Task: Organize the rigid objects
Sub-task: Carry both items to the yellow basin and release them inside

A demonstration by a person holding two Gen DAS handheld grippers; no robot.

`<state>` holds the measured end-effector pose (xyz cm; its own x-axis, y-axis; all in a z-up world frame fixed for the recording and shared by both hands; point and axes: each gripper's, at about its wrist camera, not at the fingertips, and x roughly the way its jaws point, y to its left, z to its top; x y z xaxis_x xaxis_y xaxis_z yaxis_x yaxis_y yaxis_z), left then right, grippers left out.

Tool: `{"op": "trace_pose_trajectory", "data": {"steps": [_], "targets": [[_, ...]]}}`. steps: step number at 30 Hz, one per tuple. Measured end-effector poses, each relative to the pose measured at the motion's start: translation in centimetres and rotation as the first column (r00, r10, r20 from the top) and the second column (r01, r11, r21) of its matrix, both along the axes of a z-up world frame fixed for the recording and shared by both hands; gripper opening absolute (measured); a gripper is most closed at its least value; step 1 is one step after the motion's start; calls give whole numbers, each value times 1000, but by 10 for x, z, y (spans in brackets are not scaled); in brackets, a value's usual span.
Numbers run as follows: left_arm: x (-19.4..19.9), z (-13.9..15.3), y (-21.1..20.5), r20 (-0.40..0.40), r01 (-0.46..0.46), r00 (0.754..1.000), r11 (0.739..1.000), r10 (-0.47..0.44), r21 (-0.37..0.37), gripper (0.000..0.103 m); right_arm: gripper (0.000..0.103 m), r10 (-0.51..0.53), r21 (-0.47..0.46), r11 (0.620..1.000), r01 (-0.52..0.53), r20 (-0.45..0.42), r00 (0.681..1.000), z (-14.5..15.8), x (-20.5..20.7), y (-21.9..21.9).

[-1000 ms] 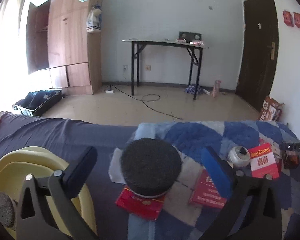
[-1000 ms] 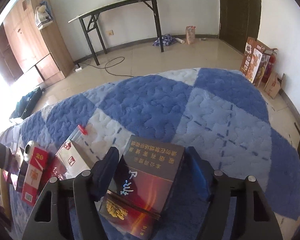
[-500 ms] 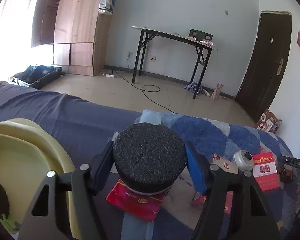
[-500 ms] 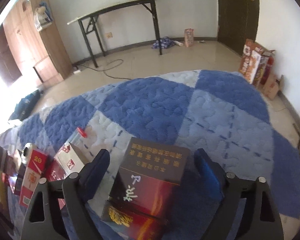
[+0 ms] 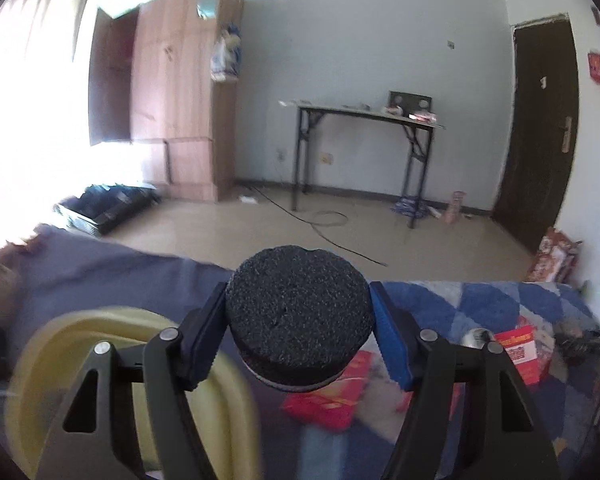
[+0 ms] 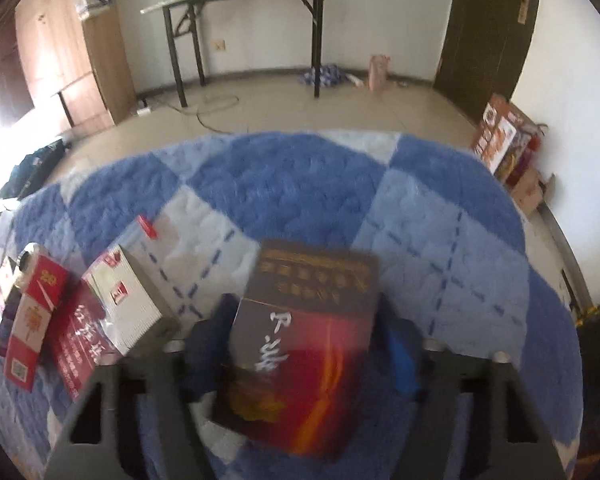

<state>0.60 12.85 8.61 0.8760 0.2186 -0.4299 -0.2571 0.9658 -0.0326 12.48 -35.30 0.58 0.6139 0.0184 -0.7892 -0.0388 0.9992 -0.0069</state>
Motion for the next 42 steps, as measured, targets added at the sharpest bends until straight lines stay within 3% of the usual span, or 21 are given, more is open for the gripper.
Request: {"op": "trace_pose_trajectory", "data": {"steps": [2,4,6,9,10,13,15,16,17,20,22,24,29,31,34,38,40,41,42], "targets": [[-24,19,10,8,-55,998,997,55,57,69,56,-8,33,999,6,62,998,14,-8,-7],[-62,39,31,23,-104,994,993,103,64,69,56,12,61,998,-21,141,990,38,-23,-7],[-103,53,60,33,-175,984,983,173,48,69,56,85,78,991,-104,214,973,71,-46,8],[-148,48,108,2,-268,963,963,268,-10,69,56,275,101,943,-318,304,912,115,-84,65],[-156,42,122,-15,-295,955,955,295,-38,69,56,347,104,912,-396,318,882,125,-93,93],[-159,13,163,-100,-359,932,925,348,-124,69,56,583,106,768,-631,291,759,133,-113,194],[-149,-8,180,-156,-381,921,910,357,-163,69,56,726,104,645,-757,224,650,121,-126,274],[-143,-18,185,-174,-381,920,906,351,-185,69,56,757,106,614,-782,203,621,116,-129,294],[-139,-25,188,-187,-380,920,903,346,-199,69,56,804,106,562,-820,162,572,106,-134,327],[-128,-43,195,-204,-363,926,899,318,-245,69,56,874,70,479,-875,62,483,72,-141,397],[-119,-51,195,-217,-355,928,895,303,-272,69,56,893,56,448,-892,15,450,52,-142,424],[-108,-59,192,-242,-361,922,895,301,-262,69,56,903,58,429,-901,-16,429,42,-139,442],[-86,-68,188,-248,-358,923,893,294,-272,69,56,908,32,415,-909,-75,411,16,-126,473],[-77,-68,184,-243,-330,932,904,267,-273,69,56,906,-3,414,-910,-92,412,6,-120,479],[-68,-72,187,-243,-369,920,891,309,-263,69,56,903,-36,415,-909,-102,417,-4,-121,500],[-63,-83,194,-294,-390,904,879,310,-274,89,58,903,-38,419,-907,-88,421,-11,-125,502],[-68,-78,193,-287,-388,906,879,310,-277,92,76,907,-22,416,-909,-67,416,-11,-130,503],[-72,-71,192,-274,-384,910,882,311,-273,95,89,908,-19,416,-909,-49,416,-8,-133,499],[-79,-61,188,-247,-378,916,889,317,-259,102,96,909,-19,417,-909,-25,417,-2,-136,490]]}}
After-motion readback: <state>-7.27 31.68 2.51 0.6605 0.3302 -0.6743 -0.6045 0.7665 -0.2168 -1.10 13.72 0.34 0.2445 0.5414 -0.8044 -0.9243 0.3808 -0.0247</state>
